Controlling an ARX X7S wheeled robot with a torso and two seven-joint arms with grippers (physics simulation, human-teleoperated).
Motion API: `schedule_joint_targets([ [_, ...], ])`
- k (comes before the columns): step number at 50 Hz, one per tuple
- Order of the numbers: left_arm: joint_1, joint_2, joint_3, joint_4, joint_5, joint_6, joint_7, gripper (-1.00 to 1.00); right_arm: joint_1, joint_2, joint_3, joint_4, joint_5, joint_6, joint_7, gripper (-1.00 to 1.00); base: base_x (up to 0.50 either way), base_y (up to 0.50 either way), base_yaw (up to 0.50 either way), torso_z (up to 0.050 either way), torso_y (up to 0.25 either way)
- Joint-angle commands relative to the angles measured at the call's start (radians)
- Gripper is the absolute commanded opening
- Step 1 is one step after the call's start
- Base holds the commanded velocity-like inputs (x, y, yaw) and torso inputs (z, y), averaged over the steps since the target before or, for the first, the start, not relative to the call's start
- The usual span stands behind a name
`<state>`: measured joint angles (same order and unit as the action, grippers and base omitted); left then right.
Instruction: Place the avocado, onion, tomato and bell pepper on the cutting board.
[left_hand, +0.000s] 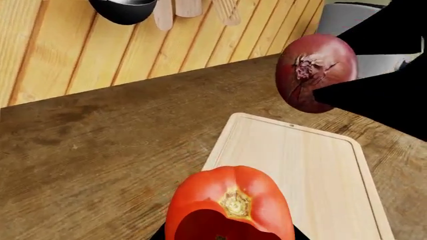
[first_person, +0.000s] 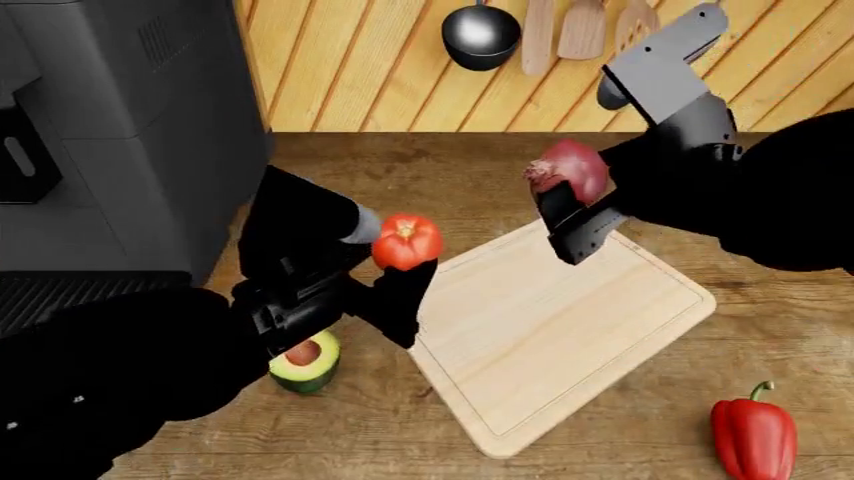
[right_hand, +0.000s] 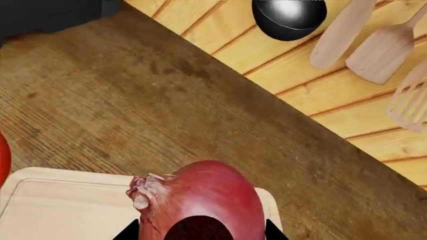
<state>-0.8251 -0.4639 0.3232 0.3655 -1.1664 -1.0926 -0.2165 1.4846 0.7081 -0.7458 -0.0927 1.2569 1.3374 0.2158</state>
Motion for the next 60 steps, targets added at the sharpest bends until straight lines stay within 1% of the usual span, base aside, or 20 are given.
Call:
schedule_joint_targets([
  [1, -0.053, 0.051, 0.018, -0.108, -0.014, -0.002, 0.009, -1.0, 0.008, -0.049, -0.126, 0.187, -0.199, -0.124, -0.192, -1.0, 0.0, 0.0, 0.0, 0.0, 0.0],
  [12, -0.065, 0.068, 0.052, -0.176, 0.018, 0.016, 0.045, -1.0, 0.004, -0.13, -0.194, 0.424, -0.332, -0.279, -0.302, -1.0, 0.0, 0.0, 0.0, 0.0, 0.0],
  [19, -0.067, 0.073, 0.065, -0.194, 0.028, 0.023, 0.056, -1.0, 0.004, -0.162, -0.233, 0.517, -0.379, -0.322, -0.353, -1.0, 0.0, 0.0, 0.0, 0.0, 0.001],
  [27, -0.067, 0.07, 0.069, -0.199, 0.028, 0.025, 0.056, -1.0, -0.011, -0.183, -0.276, 0.567, -0.405, -0.337, -0.399, -1.0, 0.0, 0.0, 0.0, 0.0, 0.0],
  [51, -0.061, 0.062, 0.069, -0.198, 0.016, 0.039, 0.057, -1.0, -0.036, -0.255, -0.338, 0.718, -0.461, -0.379, -0.455, -1.0, 0.0, 0.0, 0.0, 0.0, 0.0],
  [60, -0.06, 0.063, 0.072, -0.202, 0.016, 0.044, 0.058, -1.0, -0.042, -0.257, -0.354, 0.717, -0.467, -0.373, -0.465, -1.0, 0.0, 0.0, 0.0, 0.0, 0.001],
])
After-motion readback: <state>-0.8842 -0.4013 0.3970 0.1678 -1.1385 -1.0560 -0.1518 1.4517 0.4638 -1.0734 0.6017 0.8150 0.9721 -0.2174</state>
